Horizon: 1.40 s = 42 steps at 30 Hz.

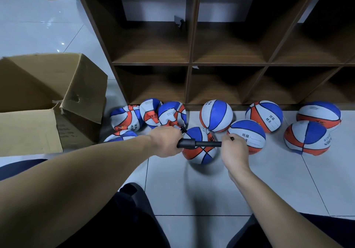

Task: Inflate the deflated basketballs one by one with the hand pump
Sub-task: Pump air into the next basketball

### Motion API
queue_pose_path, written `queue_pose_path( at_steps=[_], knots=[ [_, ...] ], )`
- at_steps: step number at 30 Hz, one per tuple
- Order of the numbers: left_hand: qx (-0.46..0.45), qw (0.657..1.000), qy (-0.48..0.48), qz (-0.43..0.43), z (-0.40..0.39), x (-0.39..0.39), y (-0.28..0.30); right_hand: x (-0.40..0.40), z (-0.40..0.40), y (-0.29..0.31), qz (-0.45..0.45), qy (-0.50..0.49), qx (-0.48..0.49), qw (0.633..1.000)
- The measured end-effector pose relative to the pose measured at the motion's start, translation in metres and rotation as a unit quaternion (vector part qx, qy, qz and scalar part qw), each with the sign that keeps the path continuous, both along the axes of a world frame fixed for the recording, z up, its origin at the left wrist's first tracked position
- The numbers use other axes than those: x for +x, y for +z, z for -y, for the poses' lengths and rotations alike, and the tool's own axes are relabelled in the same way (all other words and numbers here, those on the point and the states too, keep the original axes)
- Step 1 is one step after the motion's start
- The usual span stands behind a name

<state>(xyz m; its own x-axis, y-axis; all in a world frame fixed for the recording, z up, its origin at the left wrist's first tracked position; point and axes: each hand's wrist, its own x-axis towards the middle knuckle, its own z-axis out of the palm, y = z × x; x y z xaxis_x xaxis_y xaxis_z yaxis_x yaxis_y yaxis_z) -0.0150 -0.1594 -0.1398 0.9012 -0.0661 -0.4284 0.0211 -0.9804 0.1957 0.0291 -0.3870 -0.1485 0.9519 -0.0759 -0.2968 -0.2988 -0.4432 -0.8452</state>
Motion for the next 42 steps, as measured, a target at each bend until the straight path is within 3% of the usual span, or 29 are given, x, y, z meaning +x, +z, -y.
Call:
queue_pose_path(
  at_steps=[11,22,28,37,42],
  knots=[
    [-0.004,1.0,-0.024,0.009,0.024,0.0,0.0,-0.027,-0.033,-0.012,0.002,0.063,-0.014,0.998],
    [-0.007,0.999,-0.046,0.0,0.02,0.001,-0.002,-0.031,-0.034,-0.008,-0.038,0.065,0.013,0.997],
    [-0.054,0.998,-0.029,-0.006,0.012,0.007,0.001,-0.016,-0.028,0.001,-0.019,0.096,-0.003,0.995],
    [-0.019,0.999,-0.001,-0.026,-0.022,0.007,-0.003,0.019,0.017,0.007,-0.023,0.014,-0.005,1.0],
    [-0.006,1.0,-0.013,-0.003,-0.008,0.005,-0.004,0.003,0.003,0.01,0.0,-0.036,-0.002,0.999]
  ],
)
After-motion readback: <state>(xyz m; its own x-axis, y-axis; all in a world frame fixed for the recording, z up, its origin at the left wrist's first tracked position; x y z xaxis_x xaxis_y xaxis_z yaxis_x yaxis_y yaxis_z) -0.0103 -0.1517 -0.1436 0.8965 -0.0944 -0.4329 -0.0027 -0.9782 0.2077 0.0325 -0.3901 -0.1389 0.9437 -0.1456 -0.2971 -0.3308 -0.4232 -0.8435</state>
